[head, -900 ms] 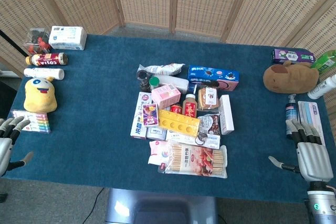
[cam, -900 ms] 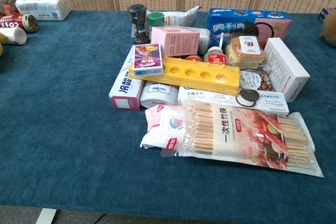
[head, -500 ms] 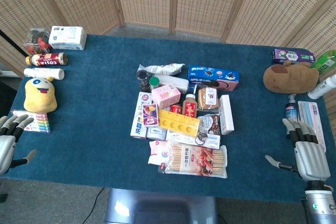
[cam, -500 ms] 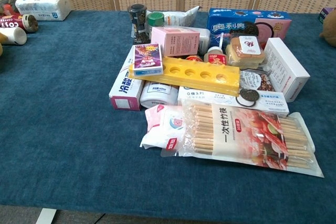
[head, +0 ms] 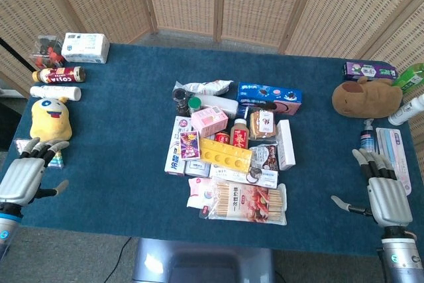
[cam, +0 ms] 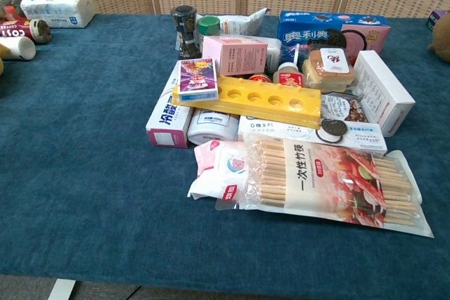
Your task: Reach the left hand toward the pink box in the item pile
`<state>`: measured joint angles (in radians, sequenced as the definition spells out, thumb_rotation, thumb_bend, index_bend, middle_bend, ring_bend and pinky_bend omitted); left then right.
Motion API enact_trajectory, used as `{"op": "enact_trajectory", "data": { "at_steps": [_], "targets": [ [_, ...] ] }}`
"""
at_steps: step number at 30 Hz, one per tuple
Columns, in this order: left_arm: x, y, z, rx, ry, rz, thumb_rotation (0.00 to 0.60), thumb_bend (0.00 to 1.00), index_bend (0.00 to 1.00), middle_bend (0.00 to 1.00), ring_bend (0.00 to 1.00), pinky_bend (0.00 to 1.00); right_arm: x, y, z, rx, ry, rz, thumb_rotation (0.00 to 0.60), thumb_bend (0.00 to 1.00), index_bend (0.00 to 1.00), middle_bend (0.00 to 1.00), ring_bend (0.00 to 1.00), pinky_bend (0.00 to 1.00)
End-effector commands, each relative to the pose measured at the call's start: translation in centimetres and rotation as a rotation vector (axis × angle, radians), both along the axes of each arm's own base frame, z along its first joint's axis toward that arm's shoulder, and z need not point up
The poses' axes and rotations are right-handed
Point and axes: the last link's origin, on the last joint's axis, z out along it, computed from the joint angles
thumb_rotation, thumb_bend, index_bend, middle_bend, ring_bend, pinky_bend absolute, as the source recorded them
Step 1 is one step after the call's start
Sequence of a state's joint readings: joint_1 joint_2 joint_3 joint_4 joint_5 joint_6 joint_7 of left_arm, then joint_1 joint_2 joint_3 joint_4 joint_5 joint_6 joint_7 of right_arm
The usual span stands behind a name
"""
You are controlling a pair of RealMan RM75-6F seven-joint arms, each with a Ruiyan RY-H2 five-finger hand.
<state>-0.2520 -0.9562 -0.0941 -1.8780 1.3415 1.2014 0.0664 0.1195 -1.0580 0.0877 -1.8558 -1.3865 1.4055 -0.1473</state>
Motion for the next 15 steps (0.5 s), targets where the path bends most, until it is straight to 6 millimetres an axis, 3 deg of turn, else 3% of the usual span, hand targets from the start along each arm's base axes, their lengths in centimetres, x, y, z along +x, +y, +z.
{"op": "enact_trajectory", "data": {
  "at_steps": [1, 8, 15],
  "targets": [
    [1.9, 2.0, -1.5, -0.063, -0.063, 0.0, 0.6, 0.29, 0.16, 0.21, 0.21, 0.0, 0.0, 0.1, -0.4, 0.013, -0.013, 0.002, 0.39, 0.06, 0.0, 0.0, 0.0, 0.0],
    [5.2, 5.5, -4.2, -0.194, -0.193, 0.014, 0.6, 0.26, 0.11, 0.2, 0.21, 0.0, -0.5, 0.6, -0.4, 0.015, -0.024, -0.002, 0.391, 0.06, 0.0, 0.0, 0.0, 0.0],
    [8.3, 7.9, -6.6, -0.23, -0.202, -0.048, 0.56, 0.12, 0.07, 0.13, 0.15, 0.0, -0.9, 1.0, 0.3, -0.003, -0.033, -0.009, 0.393, 0.06, 0.0, 0.0, 0.0, 0.0]
  ]
}}
